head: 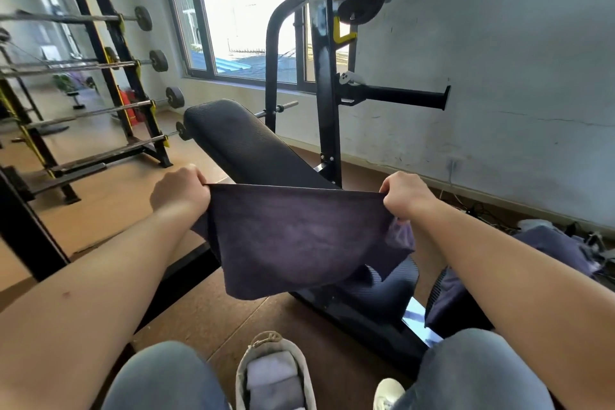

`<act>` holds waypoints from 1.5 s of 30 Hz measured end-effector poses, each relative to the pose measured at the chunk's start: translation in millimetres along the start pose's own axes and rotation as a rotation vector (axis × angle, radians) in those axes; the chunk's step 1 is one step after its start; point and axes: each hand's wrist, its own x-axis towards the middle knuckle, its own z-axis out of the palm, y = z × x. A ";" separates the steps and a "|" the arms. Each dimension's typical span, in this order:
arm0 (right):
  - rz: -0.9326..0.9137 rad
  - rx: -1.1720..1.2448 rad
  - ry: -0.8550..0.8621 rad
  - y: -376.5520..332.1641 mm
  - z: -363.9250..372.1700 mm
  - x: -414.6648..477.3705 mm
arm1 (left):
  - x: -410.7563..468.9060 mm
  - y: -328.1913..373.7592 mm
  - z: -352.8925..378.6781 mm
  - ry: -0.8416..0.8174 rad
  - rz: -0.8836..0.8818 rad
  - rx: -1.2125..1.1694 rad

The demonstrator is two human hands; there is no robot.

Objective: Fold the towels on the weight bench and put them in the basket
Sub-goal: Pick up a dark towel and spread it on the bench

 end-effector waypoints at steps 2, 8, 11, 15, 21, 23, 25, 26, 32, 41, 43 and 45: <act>0.035 0.071 -0.006 1.9 0.2 -0.2 | 4.5 -2.8 -0.8 -0.024 -0.138 -0.170; 0.045 0.033 0.062 1.0 6.3 -1.3 | 13.9 8.0 3.3 0.040 -0.418 -0.637; 0.074 0.055 0.014 6.5 12.1 3.1 | 21.0 16.6 3.8 0.154 -0.434 -0.759; 0.108 0.089 -0.027 10.1 15.5 5.8 | 23.4 21.1 4.9 0.265 -0.340 -0.663; 0.138 0.242 -0.002 12.6 17.6 3.8 | 18.8 21.2 -1.3 0.329 -0.262 -0.664; 0.141 0.227 0.025 11.3 19.7 3.7 | 20.9 19.6 0.1 0.336 -0.216 -0.662; 0.150 0.230 0.015 10.8 24.8 9.0 | 24.5 20.5 3.1 0.350 -0.149 -0.635; 0.152 0.228 0.007 11.2 28.1 13.8 | 28.2 21.8 5.4 0.355 -0.125 -0.621; 0.202 0.208 0.007 18.8 59.4 64.1 | 76.8 47.9 32.6 0.332 -0.072 -0.602; 0.278 0.167 0.000 44.0 129.7 156.1 | 144.4 73.1 135.4 0.195 -0.005 -0.519; 0.298 0.161 0.005 50.0 142.1 174.2 | 155.9 76.3 157.3 0.176 -0.009 -0.502; 0.322 0.166 0.004 55.7 154.8 189.4 | 167.7 80.8 176.7 0.157 0.005 -0.489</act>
